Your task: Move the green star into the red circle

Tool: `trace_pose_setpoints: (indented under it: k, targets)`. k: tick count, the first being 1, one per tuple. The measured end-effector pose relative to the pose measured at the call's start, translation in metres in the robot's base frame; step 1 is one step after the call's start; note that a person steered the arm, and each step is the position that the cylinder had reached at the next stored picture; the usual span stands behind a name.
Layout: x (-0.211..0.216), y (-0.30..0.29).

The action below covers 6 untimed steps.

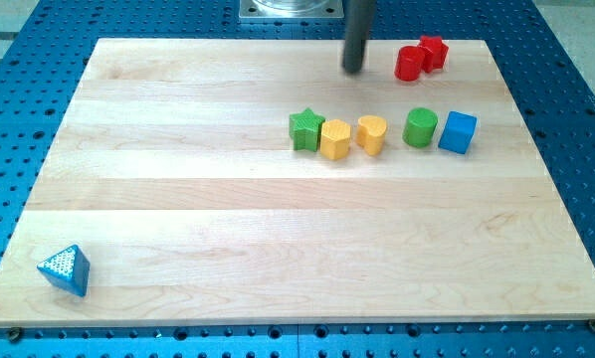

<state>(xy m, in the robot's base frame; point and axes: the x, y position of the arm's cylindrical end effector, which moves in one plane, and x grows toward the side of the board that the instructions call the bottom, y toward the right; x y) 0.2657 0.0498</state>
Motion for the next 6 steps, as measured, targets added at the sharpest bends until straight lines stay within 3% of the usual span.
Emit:
trace_pose_setpoints:
  k: [1,2,3,5,6]
  targets:
    - [0.064,-0.097]
    - [0.140,-0.136]
    - [0.152,-0.121]
    - [0.122,0.007]
    - [0.061,0.044]
